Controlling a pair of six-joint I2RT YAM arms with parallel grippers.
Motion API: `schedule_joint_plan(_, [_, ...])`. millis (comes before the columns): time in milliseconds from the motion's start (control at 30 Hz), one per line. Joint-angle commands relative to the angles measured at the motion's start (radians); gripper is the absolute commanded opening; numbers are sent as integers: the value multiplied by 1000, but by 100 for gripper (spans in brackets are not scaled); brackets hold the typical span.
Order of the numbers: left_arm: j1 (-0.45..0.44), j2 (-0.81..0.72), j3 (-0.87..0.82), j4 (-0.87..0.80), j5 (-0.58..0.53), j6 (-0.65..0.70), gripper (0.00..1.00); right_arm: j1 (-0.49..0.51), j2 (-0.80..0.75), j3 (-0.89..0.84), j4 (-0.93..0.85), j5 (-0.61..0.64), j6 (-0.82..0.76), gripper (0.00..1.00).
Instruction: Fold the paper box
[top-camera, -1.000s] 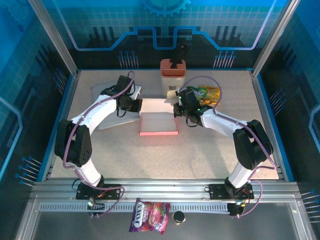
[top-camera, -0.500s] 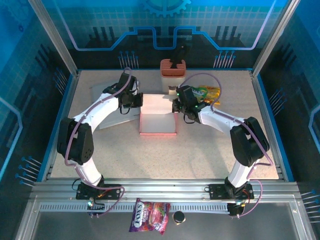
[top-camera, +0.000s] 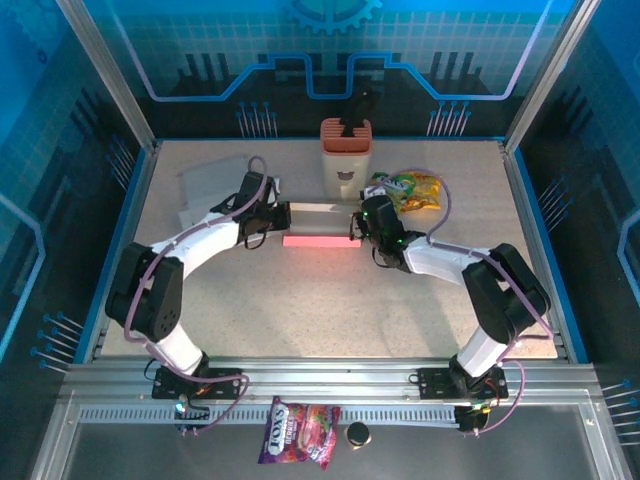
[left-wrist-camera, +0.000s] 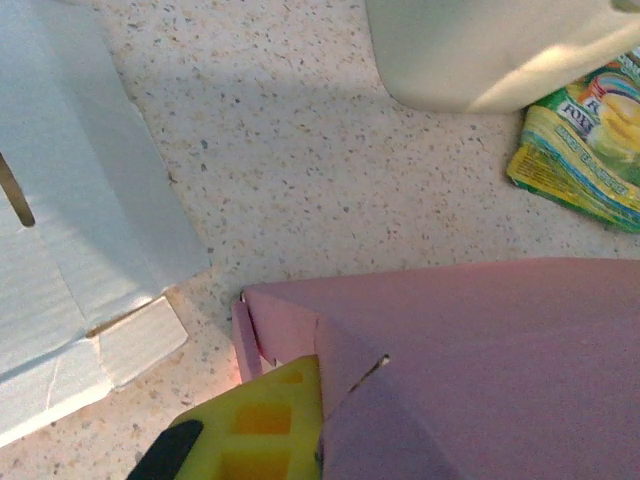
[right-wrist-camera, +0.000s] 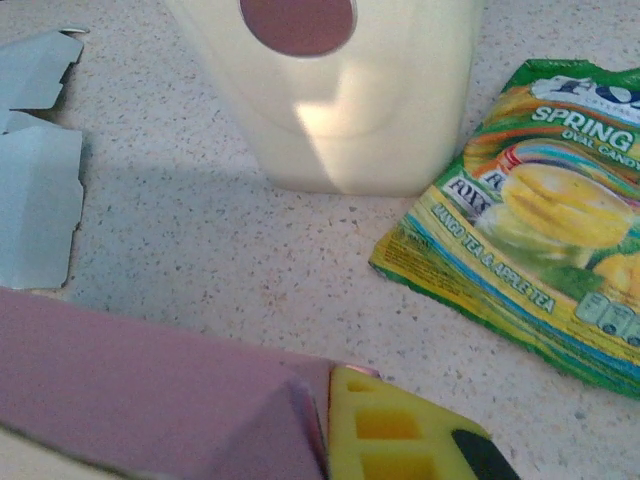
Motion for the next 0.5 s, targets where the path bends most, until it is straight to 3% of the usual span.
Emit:
schedule_joint_plan(0, [-38,-37,-54,64,38,-24,0,30,-37,-34,79,-10,-11,0])
schedule_joint_plan(100, [-58,-45,-82,61,19,-24,0,34,-42,-22,27,-5,-17,0])
schedule_joint_plan(133, [-64,-48,-89,57,7,-24,0,35,-45,-8,-21,-7,-18,5])
schedule_joint_plan(467, [-129,-81,-137,20,-194,-43,0,27,-151,105,-471,-160,162,63])
